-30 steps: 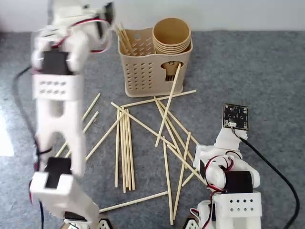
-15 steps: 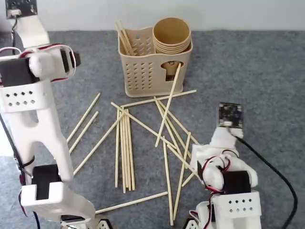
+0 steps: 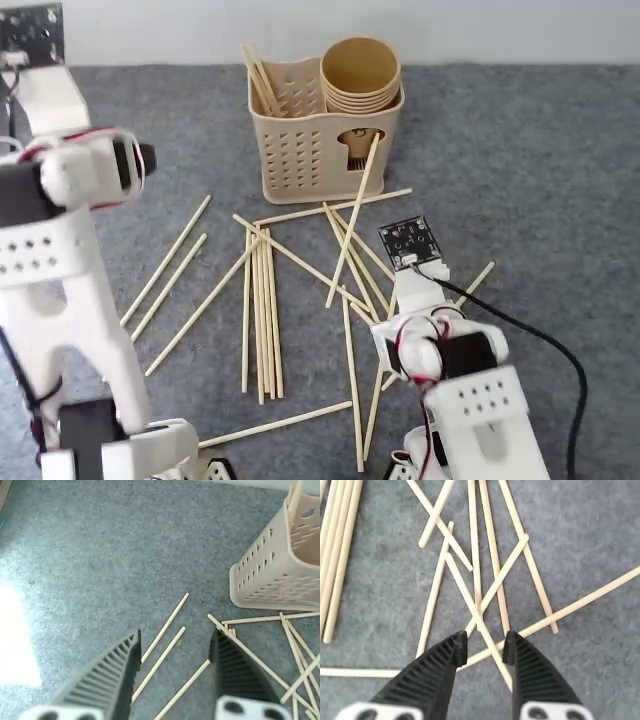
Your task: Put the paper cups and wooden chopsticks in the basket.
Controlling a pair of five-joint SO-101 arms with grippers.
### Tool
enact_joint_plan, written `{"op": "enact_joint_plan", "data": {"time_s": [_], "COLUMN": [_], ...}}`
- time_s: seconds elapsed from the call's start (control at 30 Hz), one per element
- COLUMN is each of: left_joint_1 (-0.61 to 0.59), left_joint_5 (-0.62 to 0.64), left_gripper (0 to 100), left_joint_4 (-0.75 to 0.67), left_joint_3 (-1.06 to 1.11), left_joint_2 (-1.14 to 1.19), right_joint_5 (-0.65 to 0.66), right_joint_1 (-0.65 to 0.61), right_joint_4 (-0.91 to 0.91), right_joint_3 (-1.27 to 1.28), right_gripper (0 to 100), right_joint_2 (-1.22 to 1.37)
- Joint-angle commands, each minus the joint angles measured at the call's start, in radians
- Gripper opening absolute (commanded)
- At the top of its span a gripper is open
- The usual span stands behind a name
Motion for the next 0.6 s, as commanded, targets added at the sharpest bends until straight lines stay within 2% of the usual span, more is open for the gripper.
{"op": "enact_joint_plan", "data": {"time_s": [0.0,0.1,0.3,0.57], "left_joint_1": [-0.005,-0.005,-0.006,-0.026], "left_joint_5": [-0.023,-0.037,-0.072,-0.137], "left_gripper": [21,21,21,21], "left_joint_4": [-0.064,-0.155,-0.324,-0.446], "left_joint_3": [0.165,0.349,0.677,1.003], "left_joint_2": [-0.153,-0.262,-0.485,-0.709], "right_joint_5": [0.055,0.086,0.138,0.196], "right_joint_1": [-0.012,-0.016,-0.104,-0.151], "right_joint_4": [-0.016,-0.018,-0.096,-0.214], "right_joint_3": [-0.129,-0.196,-0.238,-0.238], "right_gripper": [14.3,14.4,14.6,14.3], "right_joint_2": [0.177,0.306,0.455,0.575]}}
